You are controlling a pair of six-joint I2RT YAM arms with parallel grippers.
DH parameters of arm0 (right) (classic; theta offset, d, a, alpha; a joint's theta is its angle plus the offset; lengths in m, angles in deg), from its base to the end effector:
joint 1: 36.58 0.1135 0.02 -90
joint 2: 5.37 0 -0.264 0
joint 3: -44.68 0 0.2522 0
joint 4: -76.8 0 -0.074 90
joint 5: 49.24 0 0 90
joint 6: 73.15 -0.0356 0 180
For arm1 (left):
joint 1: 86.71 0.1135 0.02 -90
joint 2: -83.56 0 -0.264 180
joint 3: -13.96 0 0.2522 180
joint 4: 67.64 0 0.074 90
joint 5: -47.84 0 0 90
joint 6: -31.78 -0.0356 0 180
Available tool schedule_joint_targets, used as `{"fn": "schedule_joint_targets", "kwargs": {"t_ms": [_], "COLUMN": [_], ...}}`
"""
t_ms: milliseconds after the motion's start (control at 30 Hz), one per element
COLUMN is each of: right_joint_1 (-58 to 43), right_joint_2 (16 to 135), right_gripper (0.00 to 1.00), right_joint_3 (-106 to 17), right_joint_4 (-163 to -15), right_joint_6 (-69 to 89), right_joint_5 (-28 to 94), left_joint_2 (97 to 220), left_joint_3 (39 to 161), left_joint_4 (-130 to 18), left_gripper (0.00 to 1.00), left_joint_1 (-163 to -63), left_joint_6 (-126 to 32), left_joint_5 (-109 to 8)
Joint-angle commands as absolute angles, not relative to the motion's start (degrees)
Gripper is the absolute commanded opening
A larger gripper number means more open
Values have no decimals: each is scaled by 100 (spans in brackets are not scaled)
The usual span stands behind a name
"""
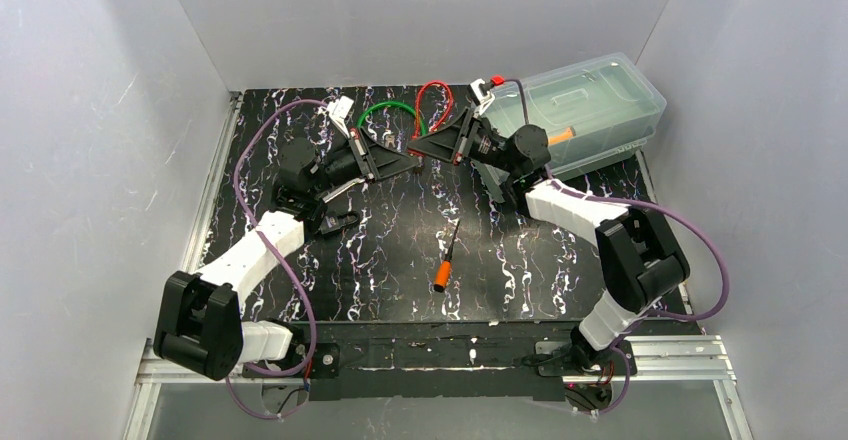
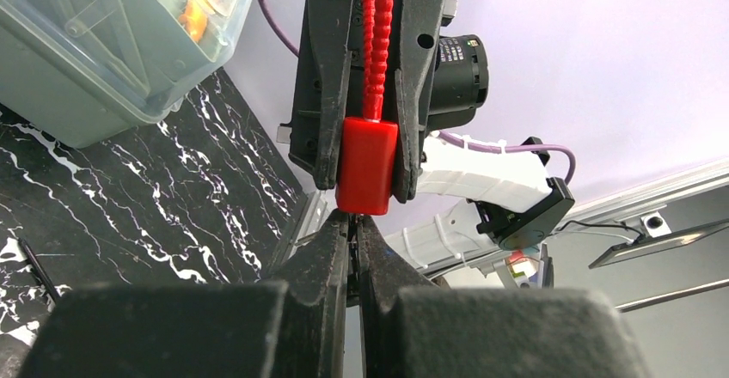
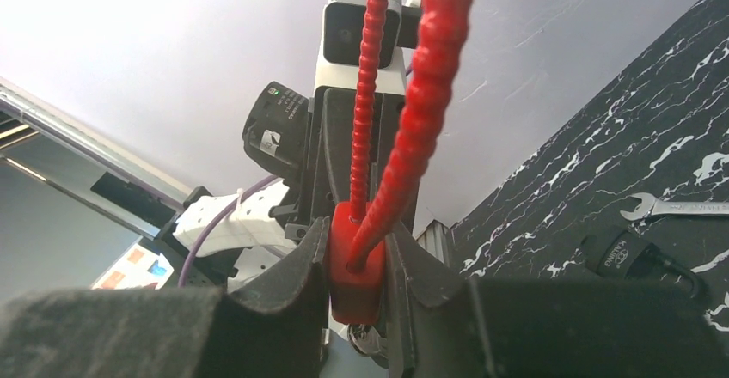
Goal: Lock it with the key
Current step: Lock the lock.
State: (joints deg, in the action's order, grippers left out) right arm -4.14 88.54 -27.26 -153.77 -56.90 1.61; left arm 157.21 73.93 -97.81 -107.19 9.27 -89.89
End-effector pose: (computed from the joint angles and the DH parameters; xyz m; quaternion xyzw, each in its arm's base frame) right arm 0.2927 0.2127 0.3312 -0.0999 0.5517 0.7505 0.3497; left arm 0.2574 -0.1243 0.3350 0.0790 0.6311 -0.6830 0.3591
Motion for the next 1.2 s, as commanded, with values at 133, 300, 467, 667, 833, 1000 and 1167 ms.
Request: {"fn": "schedule_joint_targets", "kwargs": {"t_ms": [133,300,467,667,833,1000,1167], "right_joint_1": [-555,-555,-571,-761,-786,-876,-1067], "right_joint_2": [8364,8368,8386,8572,8452,8024,8049], "right_gripper": [1,1,1,1,1,1,1], "right_joint_3": [-3078,-3201,-3124,-2693,-2555,-2534,-2776], "right_joint_4": [-14120,-13355,-13742,-16693,-17078,-15844,-15061], "right_joint_6": [-4979,-4739,-4838,-6401,-6736,-5908,-5579], "right_joint_5": [1184,1373,1329,981,1035,1263,1516], "left_joint_2": [15557,15670,15556,15899,16140,15899,15398], "left_joint_3": [8307,9060,8880,7944,7598,7763,7974], "left_joint_4": [-7302,-4874,-5245,-9278,-10507,-9311,-6977], "left_gripper": [0,0,0,0,0,0,0], "left_joint_1": [-10895,-11032,-11053,-11032,-11036,-11075,-11249], "left_joint_6": [-781,-2435,-1965,1136,2261,1100,-729], "left_joint_5": [-9367,-8324,-8878,-10267,-10348,-10080,-9366]}}
